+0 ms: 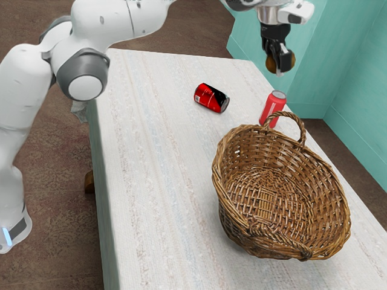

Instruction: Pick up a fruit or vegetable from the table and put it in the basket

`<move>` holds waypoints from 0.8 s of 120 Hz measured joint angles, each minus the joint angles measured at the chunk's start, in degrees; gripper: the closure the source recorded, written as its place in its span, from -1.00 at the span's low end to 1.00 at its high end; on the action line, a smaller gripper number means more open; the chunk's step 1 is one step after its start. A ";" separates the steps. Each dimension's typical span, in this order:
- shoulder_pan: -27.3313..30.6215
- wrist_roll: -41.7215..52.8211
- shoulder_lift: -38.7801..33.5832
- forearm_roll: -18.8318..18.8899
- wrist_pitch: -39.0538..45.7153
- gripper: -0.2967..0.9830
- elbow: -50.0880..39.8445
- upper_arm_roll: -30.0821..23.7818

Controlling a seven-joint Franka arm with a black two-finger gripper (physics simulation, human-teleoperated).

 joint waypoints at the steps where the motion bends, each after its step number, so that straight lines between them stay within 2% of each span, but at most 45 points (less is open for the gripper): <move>1: -0.35 0.00 0.04 0.02 -0.01 0.10 0.03 0.02; 31: -7.11 -0.10 2.42 0.20 0.16 0.10 0.19 -0.18; 61: -9.00 -0.19 6.02 0.18 1.22 0.10 0.19 -2.64; 77: -9.46 -0.14 6.14 0.30 1.89 -0.27 0.18 -2.67; 96: -9.76 -0.10 6.09 0.34 2.40 -0.45 0.18 -2.69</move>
